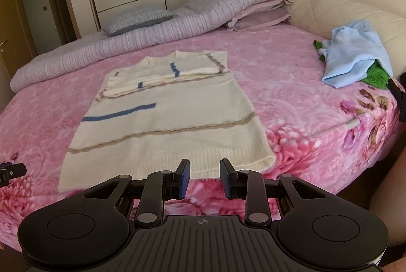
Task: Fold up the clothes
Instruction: 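Release the sweater and raise both grippers above the folded sweater, then lower both grippers to the sweater hem and pinch it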
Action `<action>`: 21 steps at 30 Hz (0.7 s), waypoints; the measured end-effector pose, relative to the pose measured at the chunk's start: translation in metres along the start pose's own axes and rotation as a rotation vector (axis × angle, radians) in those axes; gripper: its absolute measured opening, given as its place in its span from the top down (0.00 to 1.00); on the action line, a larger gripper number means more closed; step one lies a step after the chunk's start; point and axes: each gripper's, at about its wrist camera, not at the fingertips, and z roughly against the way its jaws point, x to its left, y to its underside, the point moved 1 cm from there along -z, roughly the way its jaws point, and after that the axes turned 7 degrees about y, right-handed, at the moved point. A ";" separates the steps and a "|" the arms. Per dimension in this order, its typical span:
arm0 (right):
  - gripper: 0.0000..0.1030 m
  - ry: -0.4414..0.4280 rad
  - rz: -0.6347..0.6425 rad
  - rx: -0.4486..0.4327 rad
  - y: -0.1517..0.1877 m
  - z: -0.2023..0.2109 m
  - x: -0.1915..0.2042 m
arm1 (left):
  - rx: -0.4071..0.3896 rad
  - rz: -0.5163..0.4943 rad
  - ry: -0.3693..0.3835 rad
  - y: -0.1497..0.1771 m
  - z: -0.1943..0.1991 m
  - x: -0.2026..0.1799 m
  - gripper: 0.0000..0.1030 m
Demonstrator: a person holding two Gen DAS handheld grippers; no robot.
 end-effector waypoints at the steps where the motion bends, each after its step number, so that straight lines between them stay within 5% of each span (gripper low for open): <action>1: 0.71 0.004 -0.003 -0.004 0.000 0.002 -0.002 | 0.001 -0.005 0.002 0.000 0.001 -0.002 0.69; 12: 0.71 0.020 -0.015 -0.002 -0.011 -0.001 -0.002 | 0.022 -0.027 0.028 -0.005 -0.007 -0.004 0.68; 21: 0.71 0.037 -0.004 0.050 -0.030 -0.047 -0.006 | 0.090 0.017 0.046 -0.017 -0.059 0.010 0.67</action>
